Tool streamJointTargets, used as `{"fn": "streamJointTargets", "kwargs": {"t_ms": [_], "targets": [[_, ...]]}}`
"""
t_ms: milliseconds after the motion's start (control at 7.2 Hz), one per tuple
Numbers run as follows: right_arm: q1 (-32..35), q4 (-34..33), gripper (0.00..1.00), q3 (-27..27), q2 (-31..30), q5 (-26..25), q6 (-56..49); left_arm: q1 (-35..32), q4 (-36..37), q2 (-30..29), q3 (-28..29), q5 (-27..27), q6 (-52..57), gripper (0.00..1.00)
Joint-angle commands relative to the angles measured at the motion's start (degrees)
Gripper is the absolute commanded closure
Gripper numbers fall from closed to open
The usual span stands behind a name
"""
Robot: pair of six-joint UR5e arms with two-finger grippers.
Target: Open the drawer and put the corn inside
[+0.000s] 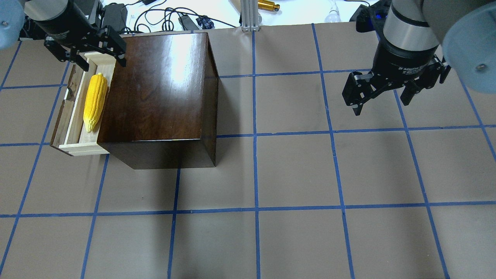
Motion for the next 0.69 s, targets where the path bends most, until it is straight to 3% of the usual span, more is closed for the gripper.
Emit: {"fn": "streamJointTargets", "kwargs": {"t_ms": [0,556], "targets": [[0.0,0.0,0.00,0.0,0.0,0.0,-0.1,-6.9,-3.4,5.0,-1.3,1.0,-6.0,0.00],[0.0,0.0,0.00,0.0,0.0,0.0,0.0,-7.7,-3.8,7.7,-4.7,0.9,-6.0,0.00]]}}
